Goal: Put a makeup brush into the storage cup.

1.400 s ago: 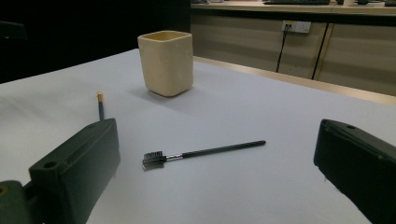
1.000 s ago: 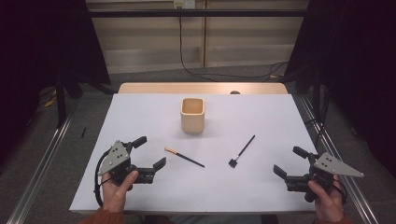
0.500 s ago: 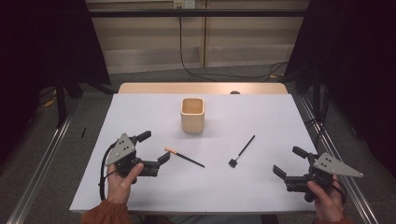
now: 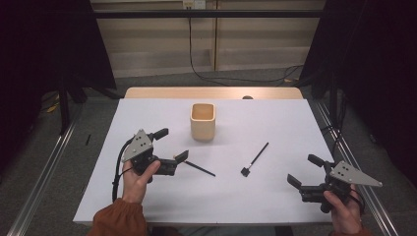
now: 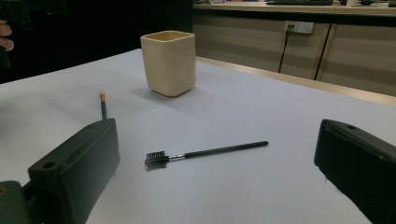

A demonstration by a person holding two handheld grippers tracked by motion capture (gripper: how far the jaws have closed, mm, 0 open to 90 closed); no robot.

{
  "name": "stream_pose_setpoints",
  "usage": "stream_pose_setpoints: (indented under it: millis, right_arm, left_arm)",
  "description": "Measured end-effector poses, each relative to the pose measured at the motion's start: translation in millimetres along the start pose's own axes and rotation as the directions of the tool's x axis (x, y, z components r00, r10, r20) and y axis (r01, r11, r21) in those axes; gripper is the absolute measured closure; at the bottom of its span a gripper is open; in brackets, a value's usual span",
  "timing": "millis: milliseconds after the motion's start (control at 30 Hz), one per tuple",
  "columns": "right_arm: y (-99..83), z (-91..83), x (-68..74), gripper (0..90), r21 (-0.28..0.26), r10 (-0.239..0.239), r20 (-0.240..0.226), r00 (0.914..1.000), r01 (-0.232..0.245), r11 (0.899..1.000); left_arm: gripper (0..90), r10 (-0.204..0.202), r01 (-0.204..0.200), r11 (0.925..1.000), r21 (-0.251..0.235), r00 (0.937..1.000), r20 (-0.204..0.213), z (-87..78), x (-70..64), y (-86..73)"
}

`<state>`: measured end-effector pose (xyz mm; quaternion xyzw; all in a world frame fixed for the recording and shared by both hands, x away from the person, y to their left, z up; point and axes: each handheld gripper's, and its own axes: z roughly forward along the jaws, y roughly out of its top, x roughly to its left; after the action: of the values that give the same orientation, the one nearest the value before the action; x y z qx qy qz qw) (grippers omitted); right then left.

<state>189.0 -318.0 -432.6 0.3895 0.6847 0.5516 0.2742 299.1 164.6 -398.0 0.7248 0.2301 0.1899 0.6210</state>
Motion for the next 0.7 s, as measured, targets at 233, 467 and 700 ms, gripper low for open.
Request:
stream_pose_setpoints:
  millis: [233,467,700]
  right_arm:
    - [0.0,0.7,0.2,0.0,0.000,0.001,-0.001,1.0000,-0.001,1.000]
    - [0.0,0.1,0.1,0.0,0.001,0.002,-0.005,1.0000,-0.002,1.000]
    - [-0.3,0.9,0.1,0.0,0.003,0.003,-0.008,1.0000,-0.003,1.000]
  left_arm:
    - [2.6,0.001,-0.001,0.9999,-0.010,1.0000,0.003,14.7,4.2,7.1]
    - [2.4,0.012,-0.012,0.9999,0.006,0.9994,0.033,35.6,8.4,18.7]
    - [1.6,-0.002,-0.002,0.9985,0.055,0.9975,0.070,51.7,14.2,20.7]
